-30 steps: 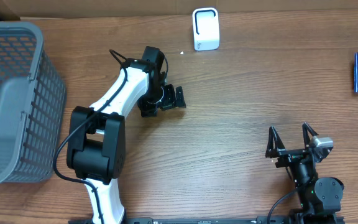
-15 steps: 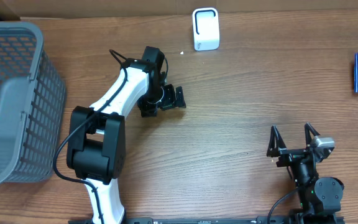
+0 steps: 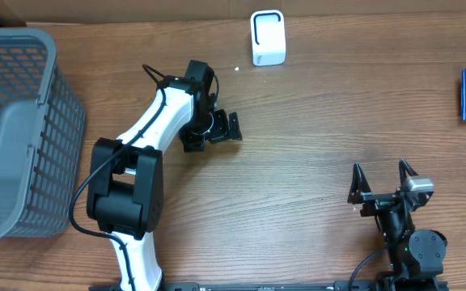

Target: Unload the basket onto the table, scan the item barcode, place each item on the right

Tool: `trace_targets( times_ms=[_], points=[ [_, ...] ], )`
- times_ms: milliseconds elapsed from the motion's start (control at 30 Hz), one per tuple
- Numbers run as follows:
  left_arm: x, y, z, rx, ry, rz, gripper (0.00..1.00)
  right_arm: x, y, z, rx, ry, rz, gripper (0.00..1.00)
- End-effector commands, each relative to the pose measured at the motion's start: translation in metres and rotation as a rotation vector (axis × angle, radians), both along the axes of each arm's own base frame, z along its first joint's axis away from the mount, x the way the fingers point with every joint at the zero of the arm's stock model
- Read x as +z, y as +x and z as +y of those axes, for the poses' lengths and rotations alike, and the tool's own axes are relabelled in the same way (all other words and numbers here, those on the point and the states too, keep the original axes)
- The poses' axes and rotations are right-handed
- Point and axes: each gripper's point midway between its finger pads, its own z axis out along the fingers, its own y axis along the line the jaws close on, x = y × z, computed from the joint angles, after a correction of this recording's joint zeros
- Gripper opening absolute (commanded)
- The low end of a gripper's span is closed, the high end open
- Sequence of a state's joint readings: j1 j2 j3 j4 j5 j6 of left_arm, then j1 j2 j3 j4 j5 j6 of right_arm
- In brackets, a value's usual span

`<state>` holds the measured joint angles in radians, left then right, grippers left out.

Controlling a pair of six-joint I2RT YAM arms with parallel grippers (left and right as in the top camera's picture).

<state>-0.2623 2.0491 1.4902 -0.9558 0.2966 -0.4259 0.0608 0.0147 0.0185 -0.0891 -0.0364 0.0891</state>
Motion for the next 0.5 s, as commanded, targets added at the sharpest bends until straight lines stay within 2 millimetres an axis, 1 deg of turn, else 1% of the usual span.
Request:
trace_targets(
  times_ms=[0,467],
  points=[
    [0.0029,0.0039,-0.0048,-0.013,-0.011,-0.013,1.00,-0.0013,0.0001,-0.0009,-0.007,-0.019,-0.008,1.00],
    [0.0029,0.0040,-0.0047,-0.013,-0.011,-0.013,1.00,-0.0010,0.0000,0.0000,-0.003,-0.008,-0.009,1.00]
  ],
)
